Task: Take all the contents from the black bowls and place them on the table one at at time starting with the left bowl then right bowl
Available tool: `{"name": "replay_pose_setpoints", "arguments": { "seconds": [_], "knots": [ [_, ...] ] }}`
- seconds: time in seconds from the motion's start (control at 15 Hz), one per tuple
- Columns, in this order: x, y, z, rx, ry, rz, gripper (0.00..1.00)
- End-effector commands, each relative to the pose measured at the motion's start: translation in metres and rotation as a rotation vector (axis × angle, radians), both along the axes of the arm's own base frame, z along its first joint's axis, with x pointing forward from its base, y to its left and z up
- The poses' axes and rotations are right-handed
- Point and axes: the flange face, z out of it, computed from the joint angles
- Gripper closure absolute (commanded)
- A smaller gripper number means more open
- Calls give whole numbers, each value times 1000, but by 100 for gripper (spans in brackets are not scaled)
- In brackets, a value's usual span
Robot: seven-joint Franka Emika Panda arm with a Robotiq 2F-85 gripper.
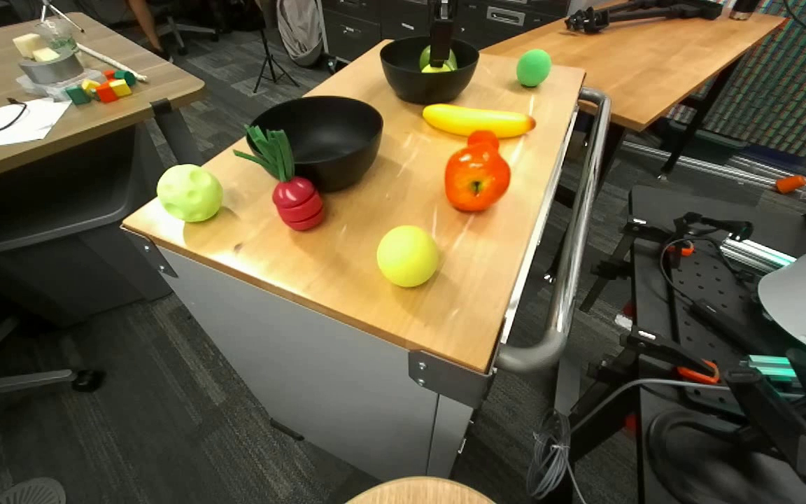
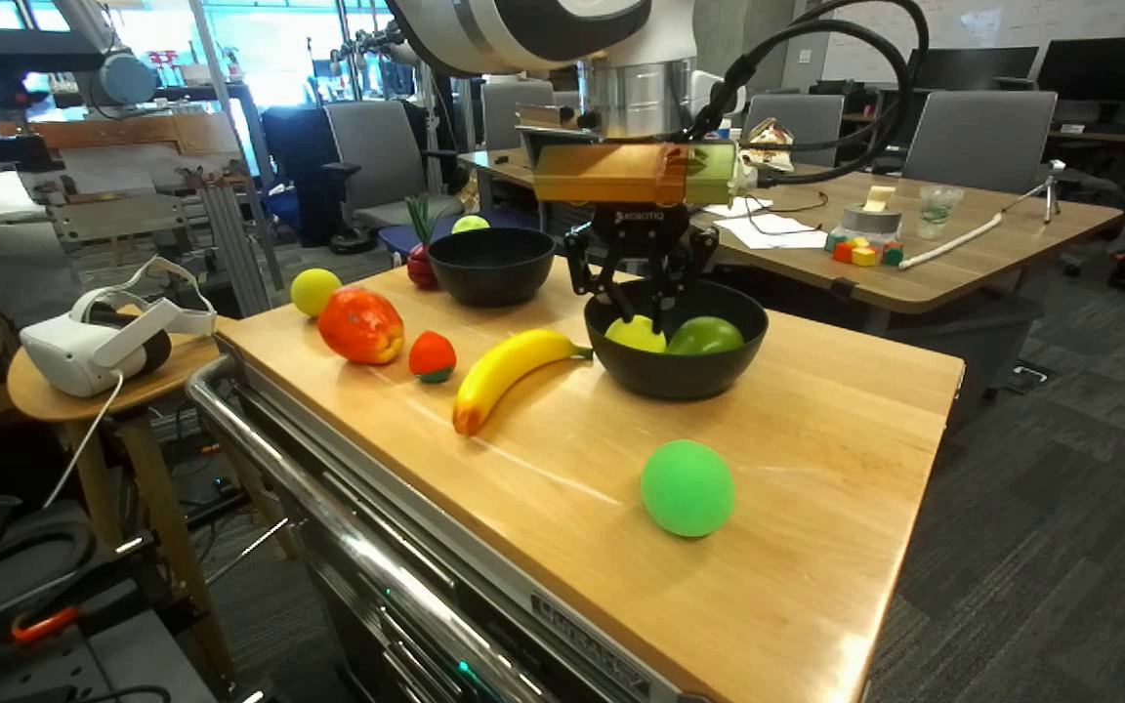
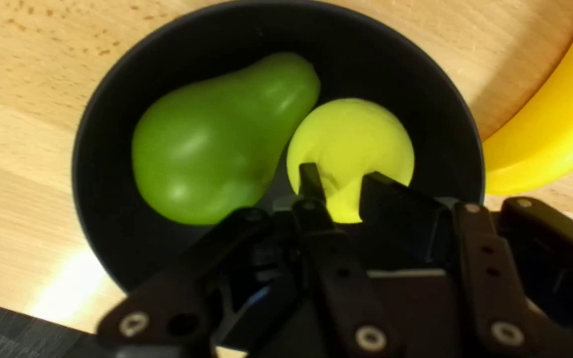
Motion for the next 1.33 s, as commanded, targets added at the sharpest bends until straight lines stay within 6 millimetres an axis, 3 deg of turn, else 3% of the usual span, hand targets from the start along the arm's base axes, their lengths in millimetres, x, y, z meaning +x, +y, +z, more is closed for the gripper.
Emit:
{"name": "replay_pose_setpoints", "arguments": {
  "seconds": [0.0, 0.07, 0.33, 0.4, 0.53, 0.8, 1.0, 1.07, 1.27],
  "knots": [
    [5, -8, 1, 23, 12, -31, 95],
    [4, -11, 1, 22, 9, -41, 100],
    [-1, -18, 1, 31, -3, -83, 95],
    [-2, -18, 2, 33, -6, -91, 70],
    [-1, -19, 6, 36, -19, -104, 62],
    [6, -21, 19, 59, -61, -130, 33],
    [9, -19, 14, 70, -56, -137, 8],
    [9, -17, 11, 75, -49, -137, 2],
    [10, -10, 3, 98, -34, -132, 0]
  ]
}}
